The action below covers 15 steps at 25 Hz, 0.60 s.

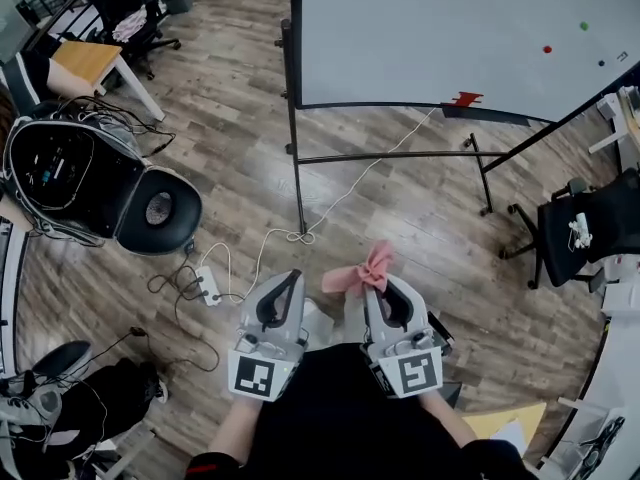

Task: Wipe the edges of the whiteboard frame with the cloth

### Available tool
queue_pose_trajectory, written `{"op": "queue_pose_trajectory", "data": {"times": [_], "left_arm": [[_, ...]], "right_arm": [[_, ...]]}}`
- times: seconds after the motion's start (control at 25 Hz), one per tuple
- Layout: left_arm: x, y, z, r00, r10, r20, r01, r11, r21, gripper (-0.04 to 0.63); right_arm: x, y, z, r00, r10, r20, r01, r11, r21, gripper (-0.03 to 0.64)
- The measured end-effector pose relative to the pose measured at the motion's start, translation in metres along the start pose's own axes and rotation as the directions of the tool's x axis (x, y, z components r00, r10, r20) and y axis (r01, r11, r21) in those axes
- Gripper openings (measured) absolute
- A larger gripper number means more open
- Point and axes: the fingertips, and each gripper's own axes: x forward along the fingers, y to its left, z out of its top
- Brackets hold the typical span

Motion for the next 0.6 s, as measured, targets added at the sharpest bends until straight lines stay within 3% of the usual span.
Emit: {"op": "queue_pose_trajectory", "data": {"times": [0.16,0.6], "left_arm": [[0.006,-0.002,-0.009,1.000,0.025,-0.004,-0.025,1.000,0.000,0.000],[0.104,-0.007,-0.011,0.995,0.100,-0.029,-0.100,0.995,-0.014,0.000]], "right_arm": [[0.006,-0.011,-0.009,1.000,0.026,-0.008,-0.026,1.000,0.016,0.049],[0.069,-0.098,-0.006,0.989,0.124,-0.086,-0.117,0.989,0.088,0.049]]}}
